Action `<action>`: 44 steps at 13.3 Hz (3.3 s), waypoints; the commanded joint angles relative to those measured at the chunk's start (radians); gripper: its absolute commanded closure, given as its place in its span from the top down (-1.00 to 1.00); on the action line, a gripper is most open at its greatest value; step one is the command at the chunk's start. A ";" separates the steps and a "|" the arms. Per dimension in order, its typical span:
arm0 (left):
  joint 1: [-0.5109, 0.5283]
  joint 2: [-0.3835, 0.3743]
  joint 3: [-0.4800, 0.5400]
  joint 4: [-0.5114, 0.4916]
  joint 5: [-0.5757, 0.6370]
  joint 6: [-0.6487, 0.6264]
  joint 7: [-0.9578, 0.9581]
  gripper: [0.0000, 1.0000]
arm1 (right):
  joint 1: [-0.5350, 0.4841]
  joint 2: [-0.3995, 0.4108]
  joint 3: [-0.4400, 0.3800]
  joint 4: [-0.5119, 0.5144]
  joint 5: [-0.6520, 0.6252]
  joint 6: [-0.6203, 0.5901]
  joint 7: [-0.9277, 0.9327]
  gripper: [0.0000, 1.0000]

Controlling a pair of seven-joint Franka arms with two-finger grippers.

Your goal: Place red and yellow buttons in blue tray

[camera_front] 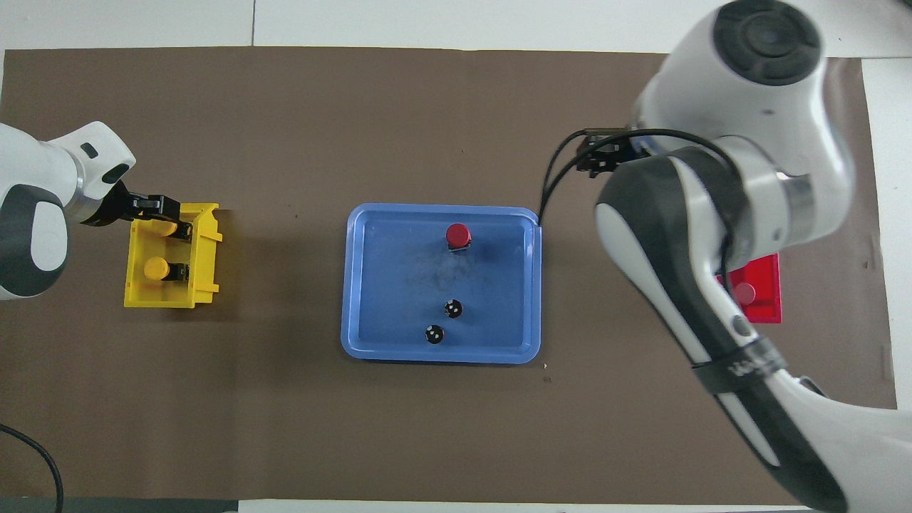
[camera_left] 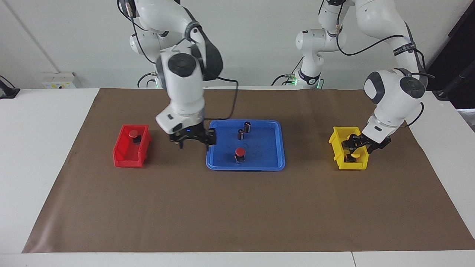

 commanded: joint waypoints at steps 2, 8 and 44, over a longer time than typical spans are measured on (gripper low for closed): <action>-0.003 0.006 0.005 -0.035 0.018 0.044 0.005 0.49 | -0.204 -0.182 0.022 -0.324 0.042 0.079 -0.321 0.57; -0.005 0.006 0.005 -0.064 0.018 0.082 -0.003 0.08 | -0.340 -0.278 0.021 -0.633 0.044 0.386 -0.524 0.35; -0.326 -0.005 0.004 0.243 -0.022 -0.441 -0.343 1.00 | -0.045 -0.058 0.028 -0.044 0.065 -0.033 -0.116 -0.68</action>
